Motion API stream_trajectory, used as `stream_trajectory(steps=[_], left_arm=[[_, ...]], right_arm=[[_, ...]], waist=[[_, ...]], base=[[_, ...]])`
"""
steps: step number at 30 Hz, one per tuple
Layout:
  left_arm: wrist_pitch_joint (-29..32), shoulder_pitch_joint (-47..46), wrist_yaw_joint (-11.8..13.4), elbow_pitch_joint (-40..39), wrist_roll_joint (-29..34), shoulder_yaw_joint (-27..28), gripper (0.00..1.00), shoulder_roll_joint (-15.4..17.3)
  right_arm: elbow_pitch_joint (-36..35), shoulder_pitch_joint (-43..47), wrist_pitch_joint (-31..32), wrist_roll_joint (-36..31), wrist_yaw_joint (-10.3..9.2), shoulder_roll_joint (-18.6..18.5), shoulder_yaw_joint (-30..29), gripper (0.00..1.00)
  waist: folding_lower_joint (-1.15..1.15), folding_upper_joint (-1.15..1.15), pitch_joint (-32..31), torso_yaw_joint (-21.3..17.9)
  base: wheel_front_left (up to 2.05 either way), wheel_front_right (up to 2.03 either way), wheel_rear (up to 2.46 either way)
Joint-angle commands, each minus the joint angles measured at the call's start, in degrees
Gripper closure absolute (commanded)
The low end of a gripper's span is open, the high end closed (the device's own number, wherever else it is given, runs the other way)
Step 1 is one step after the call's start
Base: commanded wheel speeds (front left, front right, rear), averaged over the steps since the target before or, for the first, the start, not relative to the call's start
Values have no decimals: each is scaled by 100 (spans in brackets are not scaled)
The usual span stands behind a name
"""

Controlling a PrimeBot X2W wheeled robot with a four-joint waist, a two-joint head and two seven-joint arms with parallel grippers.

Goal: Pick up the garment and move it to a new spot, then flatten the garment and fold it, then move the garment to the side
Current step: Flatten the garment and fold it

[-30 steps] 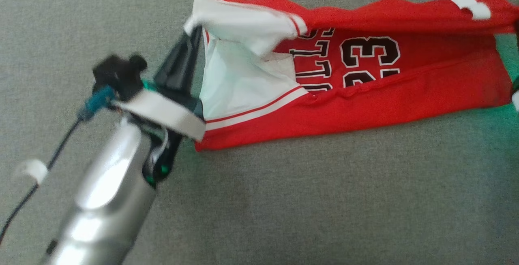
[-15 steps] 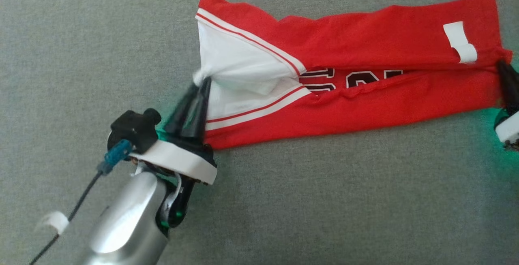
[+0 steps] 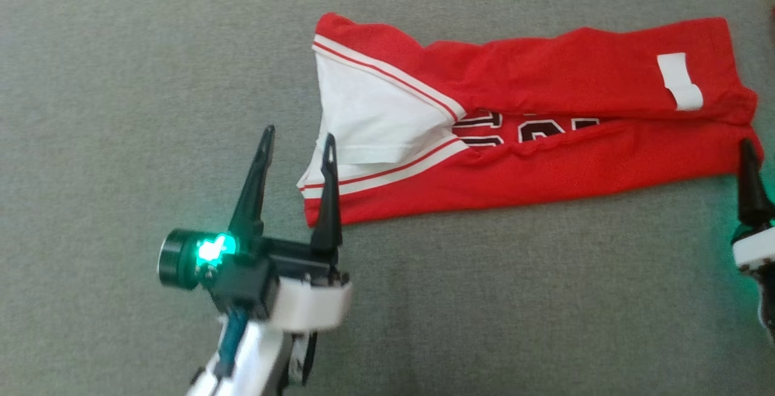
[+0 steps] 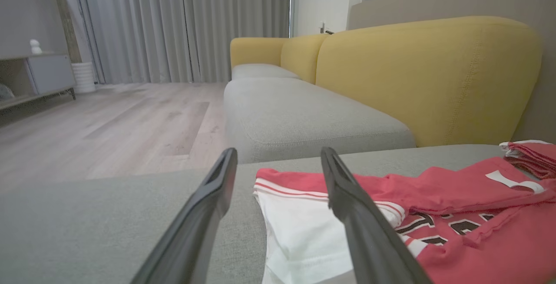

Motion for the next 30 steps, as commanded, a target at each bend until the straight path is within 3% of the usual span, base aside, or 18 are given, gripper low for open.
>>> stream_trajectory(steps=[1,7,15,16,17,18,19,20,25,30], left_arm=[[-35,93,69,-330,233,217,0,-5],[-36,372,117,-625,660,176,0,-107],[-36,398,50,-723,834,201,0,-192],[-36,401,40,-727,832,213,0,-201],[-36,407,36,-732,832,227,0,-209],[-36,416,35,-739,830,245,0,-218],[-36,426,33,-746,832,263,0,-224],[-36,439,33,-752,835,283,0,-230],[-37,505,29,-771,860,372,0,-251],[-37,514,-12,-769,929,451,0,-222]], right_arm=[[-69,-76,-57,-85,-4,-118,-35,0],[343,-472,52,-342,-4,-85,-190,0],[1646,-1043,497,-854,-4,61,-339,3],[1765,-1059,589,-887,-4,113,-309,13],[1845,-1069,653,-912,-4,163,-278,47],[1894,-1068,713,-910,-4,219,-251,65],[1905,-1063,740,-891,-4,268,-231,94],[1890,-1049,743,-872,-4,308,-207,100],[1654,-923,493,-777,-4,384,-121,100],[1432,-917,242,-631,-4,224,-154,100]], waist=[[0,0,-39,78],[0,0,-54,293],[0,0,5,556],[0,0,9,569],[0,0,12,576],[0,0,16,576],[0,0,18,569],[0,0,16,553],[0,0,-32,404],[0,0,-105,171]], base=[[0,0,0],[0,0,0],[0,0,0],[0,0,0],[0,0,0],[0,0,0],[0,0,0],[0,0,0],[0,0,0],[0,0,0]])
